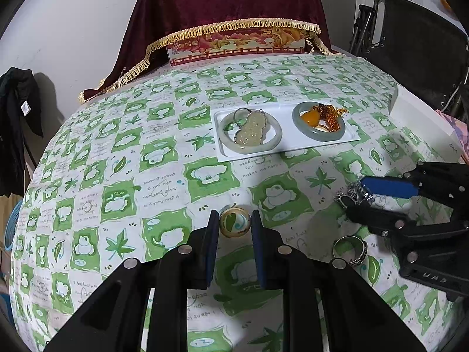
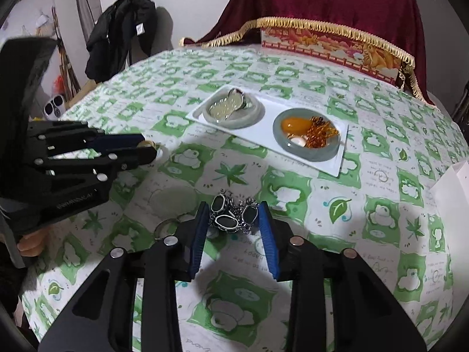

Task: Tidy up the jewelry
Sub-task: 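Grasp the gold ring with left tool while right grasps silver chain piece, then drop gold ring into pale bangle with left while right drops chain into green bangle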

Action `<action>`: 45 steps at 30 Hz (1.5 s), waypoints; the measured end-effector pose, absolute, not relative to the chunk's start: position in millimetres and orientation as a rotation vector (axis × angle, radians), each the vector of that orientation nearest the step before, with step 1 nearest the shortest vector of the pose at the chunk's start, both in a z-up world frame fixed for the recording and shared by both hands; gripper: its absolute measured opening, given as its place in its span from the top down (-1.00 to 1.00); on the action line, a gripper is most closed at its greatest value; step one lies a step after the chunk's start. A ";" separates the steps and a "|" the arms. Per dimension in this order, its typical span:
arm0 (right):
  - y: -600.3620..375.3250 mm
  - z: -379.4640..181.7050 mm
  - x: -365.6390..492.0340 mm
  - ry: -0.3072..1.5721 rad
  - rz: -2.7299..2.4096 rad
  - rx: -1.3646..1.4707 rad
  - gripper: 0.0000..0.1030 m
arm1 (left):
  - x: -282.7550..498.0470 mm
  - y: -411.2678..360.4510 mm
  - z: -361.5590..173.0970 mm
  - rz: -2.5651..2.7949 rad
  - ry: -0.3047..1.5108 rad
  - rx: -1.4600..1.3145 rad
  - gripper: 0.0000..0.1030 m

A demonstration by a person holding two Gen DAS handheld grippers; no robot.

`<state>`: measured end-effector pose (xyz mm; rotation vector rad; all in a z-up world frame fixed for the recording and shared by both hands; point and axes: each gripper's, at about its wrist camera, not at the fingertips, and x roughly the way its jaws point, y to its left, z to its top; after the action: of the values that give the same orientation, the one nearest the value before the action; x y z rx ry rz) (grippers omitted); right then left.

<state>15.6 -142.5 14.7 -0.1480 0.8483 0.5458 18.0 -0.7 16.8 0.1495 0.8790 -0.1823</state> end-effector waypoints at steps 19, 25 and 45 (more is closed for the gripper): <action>-176.3 58.4 30.4 0.639 0.461 -0.043 0.35 | 41.6 -3.2 45.5 -0.200 0.799 0.113 0.57; -181.5 77.4 67.4 0.634 0.472 0.043 0.35 | 75.2 -8.4 60.7 -0.201 0.775 0.092 0.57; -188.7 47.7 123.1 0.742 0.473 0.165 0.12 | 124.2 -21.9 37.9 -0.229 0.830 0.073 0.02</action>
<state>123.1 -188.7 47.7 0.1650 0.7419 0.4730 124.2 -21.9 37.9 0.0729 0.8300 -0.2290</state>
